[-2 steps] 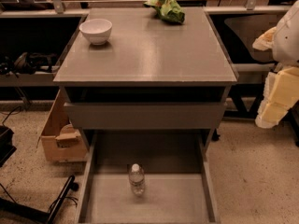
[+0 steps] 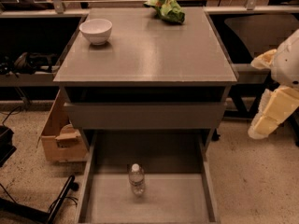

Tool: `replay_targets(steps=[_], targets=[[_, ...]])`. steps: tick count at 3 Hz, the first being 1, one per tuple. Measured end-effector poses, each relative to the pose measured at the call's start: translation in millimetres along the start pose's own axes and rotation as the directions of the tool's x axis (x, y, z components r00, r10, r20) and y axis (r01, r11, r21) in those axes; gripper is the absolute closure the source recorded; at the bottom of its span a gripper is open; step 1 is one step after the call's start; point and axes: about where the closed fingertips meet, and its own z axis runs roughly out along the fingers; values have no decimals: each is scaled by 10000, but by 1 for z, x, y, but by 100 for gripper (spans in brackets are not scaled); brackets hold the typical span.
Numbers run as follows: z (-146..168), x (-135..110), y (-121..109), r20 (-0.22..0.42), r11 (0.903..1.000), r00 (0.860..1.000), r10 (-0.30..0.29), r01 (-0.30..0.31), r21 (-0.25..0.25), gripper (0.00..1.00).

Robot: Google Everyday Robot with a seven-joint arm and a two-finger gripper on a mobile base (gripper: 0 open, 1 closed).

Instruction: Pick water bottle from middle drawer and place on counter

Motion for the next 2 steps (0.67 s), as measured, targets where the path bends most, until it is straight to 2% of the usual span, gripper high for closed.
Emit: replay_targets(steps=[1,2], targets=[[64,24,19,1694,9966,9839,575,-466,-679,0],[136,38,36,3733,9907,9206,1149,-787,-1108,0]])
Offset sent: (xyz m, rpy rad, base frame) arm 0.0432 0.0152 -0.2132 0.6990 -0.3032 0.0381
